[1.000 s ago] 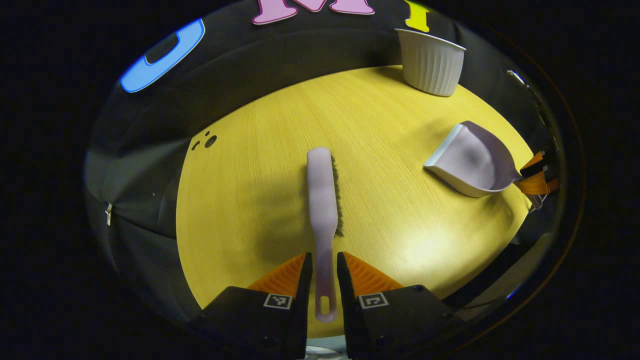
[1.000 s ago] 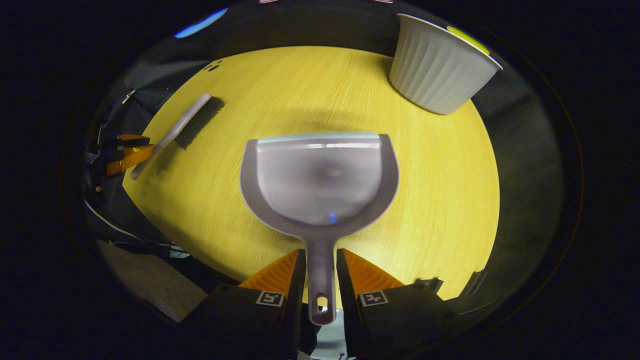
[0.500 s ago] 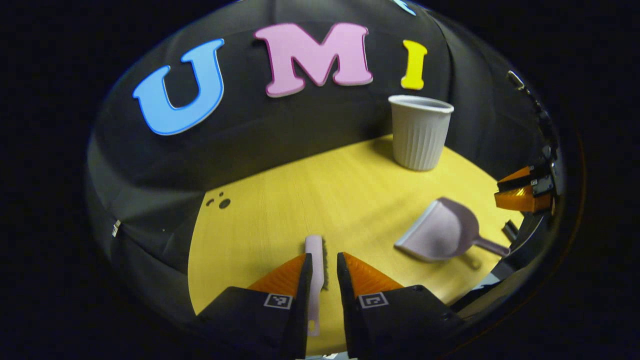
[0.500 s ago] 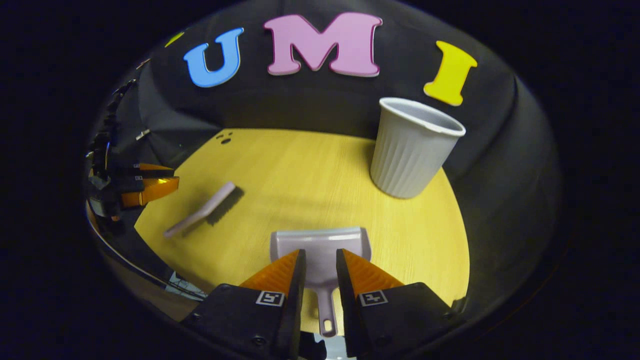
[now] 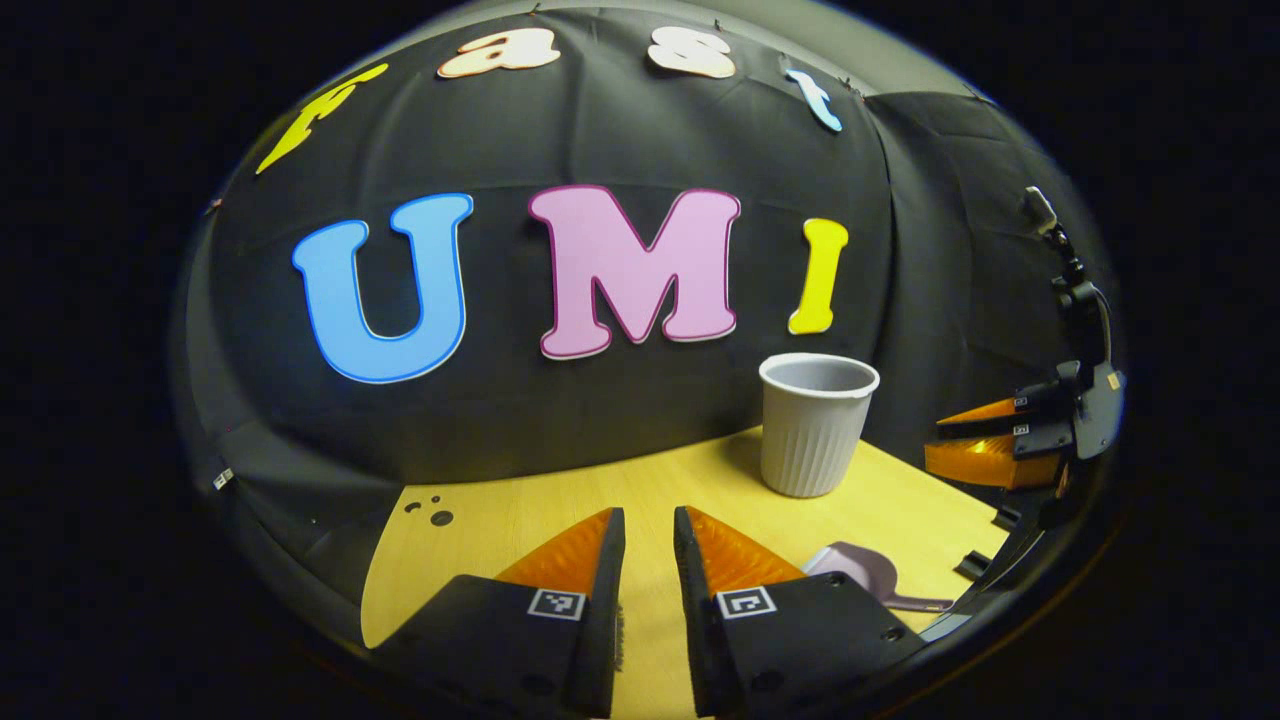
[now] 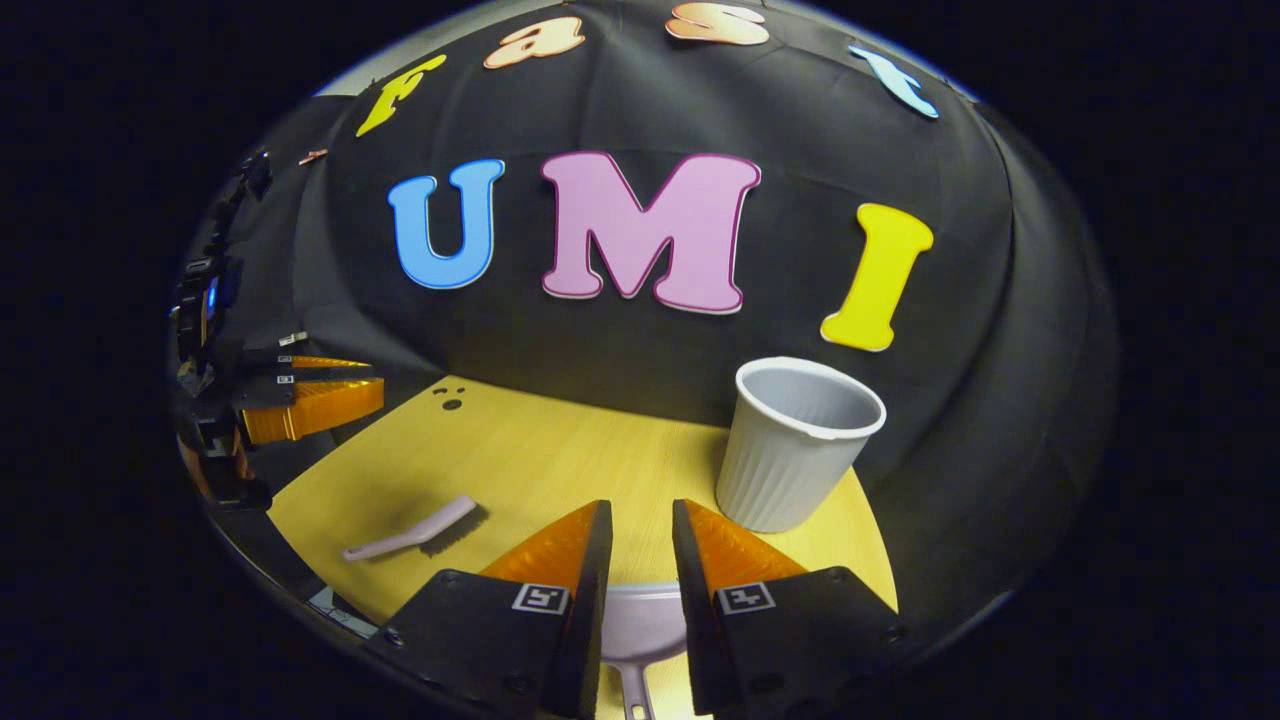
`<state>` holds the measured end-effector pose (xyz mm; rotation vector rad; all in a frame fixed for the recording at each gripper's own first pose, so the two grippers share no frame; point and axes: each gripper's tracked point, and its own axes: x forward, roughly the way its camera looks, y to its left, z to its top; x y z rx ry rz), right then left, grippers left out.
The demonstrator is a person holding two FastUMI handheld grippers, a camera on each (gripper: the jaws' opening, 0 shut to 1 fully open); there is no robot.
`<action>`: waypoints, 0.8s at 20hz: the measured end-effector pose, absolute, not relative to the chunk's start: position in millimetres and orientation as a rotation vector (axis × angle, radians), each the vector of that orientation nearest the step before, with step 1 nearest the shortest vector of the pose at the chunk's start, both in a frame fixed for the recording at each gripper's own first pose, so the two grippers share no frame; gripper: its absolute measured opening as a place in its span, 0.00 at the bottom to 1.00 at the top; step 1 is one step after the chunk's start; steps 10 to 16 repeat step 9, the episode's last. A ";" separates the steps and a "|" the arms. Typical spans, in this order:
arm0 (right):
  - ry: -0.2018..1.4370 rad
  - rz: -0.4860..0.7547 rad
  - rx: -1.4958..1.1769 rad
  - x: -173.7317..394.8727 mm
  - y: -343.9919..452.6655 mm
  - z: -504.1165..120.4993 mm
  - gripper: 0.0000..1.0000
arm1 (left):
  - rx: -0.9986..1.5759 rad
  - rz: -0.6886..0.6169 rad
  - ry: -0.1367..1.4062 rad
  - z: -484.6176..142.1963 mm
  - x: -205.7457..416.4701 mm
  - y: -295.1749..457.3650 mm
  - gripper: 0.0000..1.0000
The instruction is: Pick up the small broom and dustpan from the desktop, sweep the trash into the dustpan with the broom, and then empty the trash into the garbage bin.
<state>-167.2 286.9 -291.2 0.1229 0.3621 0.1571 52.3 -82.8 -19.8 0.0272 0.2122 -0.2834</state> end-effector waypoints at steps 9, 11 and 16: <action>0.316 0.145 0.142 -158.9 283.6 -267.6 0.36 | 0.015 -0.301 0.169 4.1 53.3 -80.9 0.33; 0.316 0.145 0.142 -158.9 283.6 -267.6 0.36 | 0.015 -0.301 0.169 4.1 53.3 -80.9 0.33; 0.316 0.145 0.142 -158.9 283.6 -267.6 0.36 | 0.015 -0.301 0.169 4.1 53.3 -80.9 0.33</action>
